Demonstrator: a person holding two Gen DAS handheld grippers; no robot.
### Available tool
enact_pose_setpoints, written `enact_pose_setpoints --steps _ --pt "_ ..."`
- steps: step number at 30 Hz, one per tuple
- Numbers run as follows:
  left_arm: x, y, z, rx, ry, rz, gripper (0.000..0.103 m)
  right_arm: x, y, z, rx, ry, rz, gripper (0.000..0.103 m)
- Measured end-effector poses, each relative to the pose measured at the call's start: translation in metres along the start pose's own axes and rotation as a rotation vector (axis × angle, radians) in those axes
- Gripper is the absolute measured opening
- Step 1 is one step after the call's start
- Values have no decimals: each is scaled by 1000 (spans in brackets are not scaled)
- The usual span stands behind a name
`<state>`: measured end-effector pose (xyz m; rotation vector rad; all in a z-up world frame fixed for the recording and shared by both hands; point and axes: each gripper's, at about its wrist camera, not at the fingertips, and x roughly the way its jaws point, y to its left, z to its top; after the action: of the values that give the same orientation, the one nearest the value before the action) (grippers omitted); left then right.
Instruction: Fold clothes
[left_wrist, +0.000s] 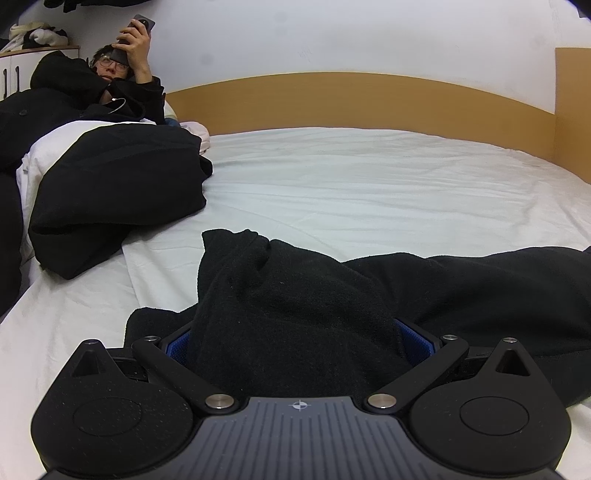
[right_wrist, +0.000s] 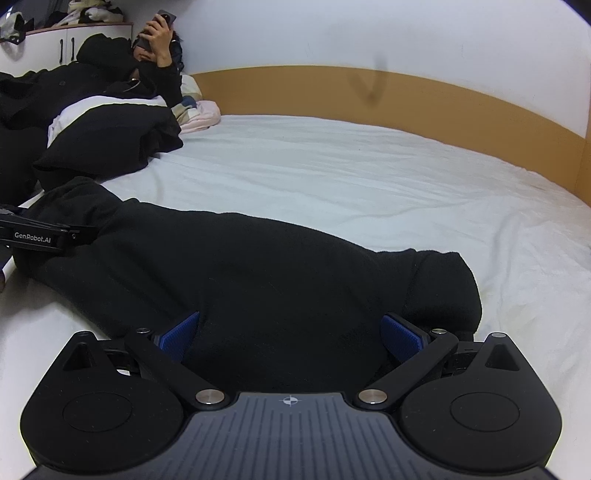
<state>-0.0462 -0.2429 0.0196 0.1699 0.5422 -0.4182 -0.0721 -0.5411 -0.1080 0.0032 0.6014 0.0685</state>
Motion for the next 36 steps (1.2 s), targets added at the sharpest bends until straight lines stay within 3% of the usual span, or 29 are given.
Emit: enact_pose_setpoints --steps 11,12,15,17,19,20,22,23,25,30,34,36 --pt "3 1 1 -8 3 2 103 -17 -21 -1 90 -8 66 103" --pt "3 1 2 -8 4 5 103 -23 -24 0 103 -28 65 103" --pt "5 -1 3 -4 4 15 103 -50 -17 3 102 -215 -43 103" --pt "5 -2 3 -1 2 19 103 -55 -10 5 127 -257 16 103" --pt "5 -3 3 0 2 21 103 -48 0 7 145 -238 110 103" --pt "5 -3 3 0 2 21 103 -41 8 8 126 -211 114 103" --pt "5 -3 3 -2 3 19 103 -25 25 9 32 -148 50 99" --pt "5 -2 3 -3 3 17 103 -17 30 6 -10 -122 -5 89" --pt "5 -2 2 -6 2 13 103 -10 22 0 -14 -91 -72 86" --pt "4 0 1 -16 2 3 103 -35 -22 -4 243 -103 -48 88" --pt "4 3 1 -24 3 -5 103 -71 -29 -15 479 -152 18 89" --pt "3 3 1 -26 3 -8 103 -72 -23 -20 552 -111 57 89"
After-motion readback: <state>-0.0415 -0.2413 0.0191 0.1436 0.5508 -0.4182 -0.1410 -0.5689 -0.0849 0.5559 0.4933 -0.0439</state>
